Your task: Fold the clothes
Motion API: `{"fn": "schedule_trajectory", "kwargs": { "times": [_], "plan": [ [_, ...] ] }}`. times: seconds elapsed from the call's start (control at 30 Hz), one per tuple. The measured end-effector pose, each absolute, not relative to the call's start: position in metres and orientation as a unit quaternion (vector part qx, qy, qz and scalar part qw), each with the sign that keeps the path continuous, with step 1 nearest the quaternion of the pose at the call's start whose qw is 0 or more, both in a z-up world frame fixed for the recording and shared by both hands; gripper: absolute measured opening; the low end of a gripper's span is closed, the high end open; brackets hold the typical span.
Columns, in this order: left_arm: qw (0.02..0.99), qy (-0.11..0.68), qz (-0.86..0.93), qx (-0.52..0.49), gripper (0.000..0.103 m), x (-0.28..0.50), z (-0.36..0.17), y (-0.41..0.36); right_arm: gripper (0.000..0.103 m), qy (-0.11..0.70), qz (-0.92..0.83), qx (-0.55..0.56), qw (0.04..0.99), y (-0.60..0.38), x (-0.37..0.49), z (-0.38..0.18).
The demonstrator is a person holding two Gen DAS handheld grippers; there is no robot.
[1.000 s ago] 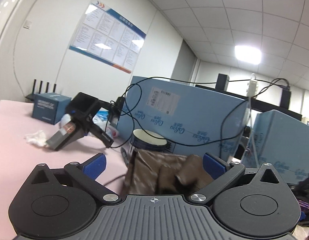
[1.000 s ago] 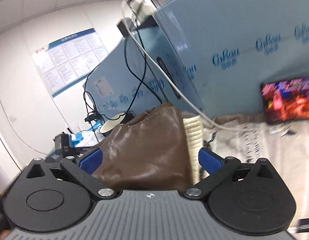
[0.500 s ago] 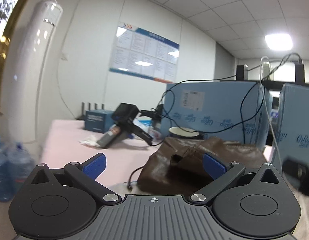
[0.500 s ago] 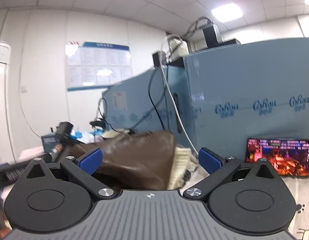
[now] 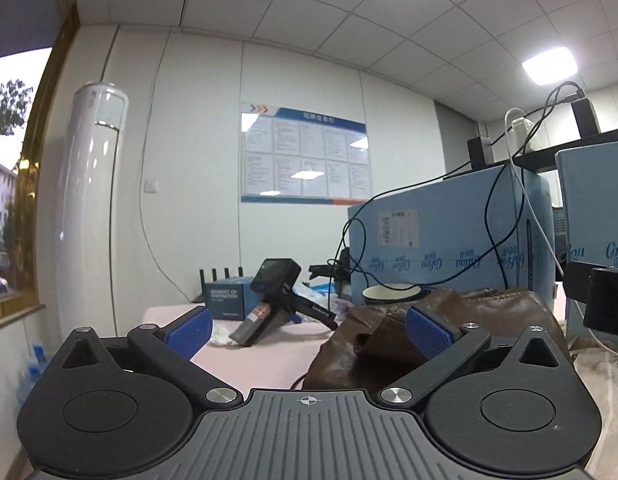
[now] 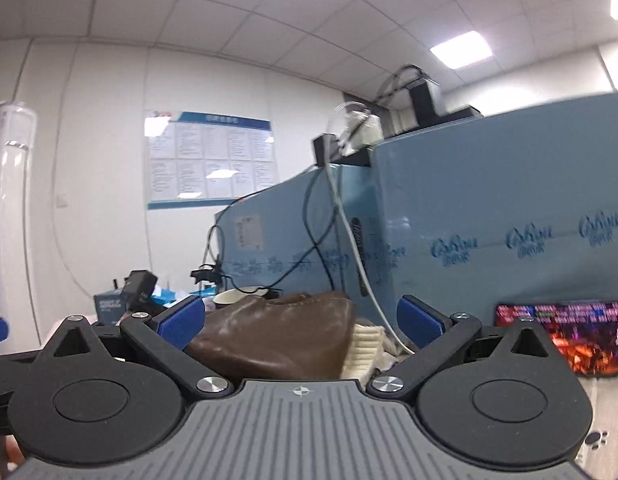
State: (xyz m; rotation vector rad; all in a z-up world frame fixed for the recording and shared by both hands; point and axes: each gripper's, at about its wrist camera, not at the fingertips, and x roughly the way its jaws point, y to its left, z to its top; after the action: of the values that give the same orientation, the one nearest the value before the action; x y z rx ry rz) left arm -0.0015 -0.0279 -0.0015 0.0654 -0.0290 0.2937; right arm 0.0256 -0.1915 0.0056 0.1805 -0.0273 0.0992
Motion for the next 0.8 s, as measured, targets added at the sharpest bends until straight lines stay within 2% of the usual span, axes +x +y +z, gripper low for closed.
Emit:
{"fn": "schedule_trajectory", "kwargs": {
  "times": [0.57,0.8],
  "plan": [
    [0.983,-0.031,0.179,-0.002,0.103,-0.012,-0.002,-0.017,0.103,-0.035,0.026,0.091,0.995,-0.192,0.015,0.002],
    [0.981,-0.011,0.187,-0.04,0.103,-0.009,-0.002,-0.004,0.103,-0.034,0.026,0.069,0.997,-0.184,0.016,0.001]
  ]
}}
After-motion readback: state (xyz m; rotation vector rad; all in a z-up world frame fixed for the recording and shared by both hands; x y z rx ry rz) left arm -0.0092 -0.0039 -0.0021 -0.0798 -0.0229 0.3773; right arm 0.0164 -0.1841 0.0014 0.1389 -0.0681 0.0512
